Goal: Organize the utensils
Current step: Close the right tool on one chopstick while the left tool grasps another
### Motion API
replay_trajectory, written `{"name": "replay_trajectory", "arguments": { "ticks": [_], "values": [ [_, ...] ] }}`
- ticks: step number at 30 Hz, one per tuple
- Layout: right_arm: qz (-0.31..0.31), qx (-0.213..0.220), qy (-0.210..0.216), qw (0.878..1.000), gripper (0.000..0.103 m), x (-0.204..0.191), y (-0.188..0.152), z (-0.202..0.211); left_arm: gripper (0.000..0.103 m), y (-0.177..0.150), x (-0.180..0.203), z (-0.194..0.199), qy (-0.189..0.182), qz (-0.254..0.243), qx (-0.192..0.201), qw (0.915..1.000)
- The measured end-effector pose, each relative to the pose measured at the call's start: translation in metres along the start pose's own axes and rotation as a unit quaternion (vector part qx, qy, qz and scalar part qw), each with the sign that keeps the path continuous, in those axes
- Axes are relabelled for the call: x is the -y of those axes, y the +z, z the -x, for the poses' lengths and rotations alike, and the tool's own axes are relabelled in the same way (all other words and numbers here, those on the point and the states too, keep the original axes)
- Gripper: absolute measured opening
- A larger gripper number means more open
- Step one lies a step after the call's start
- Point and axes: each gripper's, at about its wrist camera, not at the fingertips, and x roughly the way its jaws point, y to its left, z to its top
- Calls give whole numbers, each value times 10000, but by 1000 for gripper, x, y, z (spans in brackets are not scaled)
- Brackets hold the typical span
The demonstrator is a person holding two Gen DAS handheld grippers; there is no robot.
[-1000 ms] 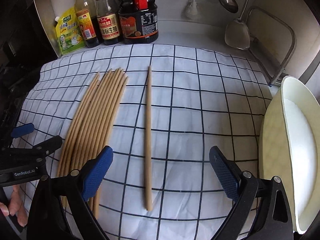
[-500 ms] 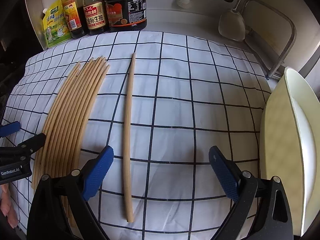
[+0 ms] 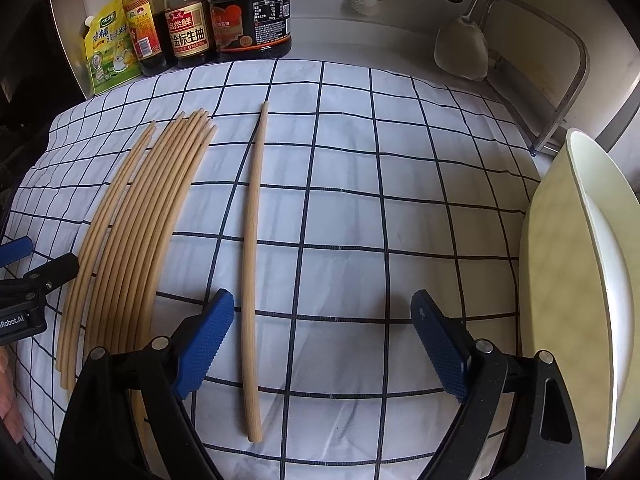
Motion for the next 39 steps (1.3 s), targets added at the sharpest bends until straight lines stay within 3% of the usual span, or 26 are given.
{"name": "replay_trajectory", "arguments": {
  "ticks": [11, 16, 17, 21, 24, 26, 27, 39],
  "values": [
    [156, 89, -118, 9998, 86, -5, 0, 0, 98, -4, -3, -5, 53, 22, -82, 9999],
    [271, 217, 5, 9994, 70, -10, 0, 1, 96, 1, 2, -5, 156, -70, 30, 9998],
    [293, 225, 35, 9993, 68, -11, 1, 1, 93, 0, 4, -4, 158, -103, 53, 9998],
    [388, 174, 323, 9986, 40, -18, 2, 2, 67, 2, 10, 0, -153, -237, 88, 9996],
    [516, 118, 439, 9976, 24, -25, 3, 3, 32, 3, 18, 2, -462, -351, 47, 9983],
    [567, 70, 471, 9973, 7, -29, 5, 2, 17, 4, 24, 3, -548, -455, 21, 9975],
    [564, 50, 486, 9972, 7, -29, 5, 2, 8, 2, 27, 3, -580, -512, 18, 9970],
    [13, 0, 921, 9957, 6, -23, -1, 24, 7, 0, 15, 15, -1027, -339, -139, 9940]
  ]
}}
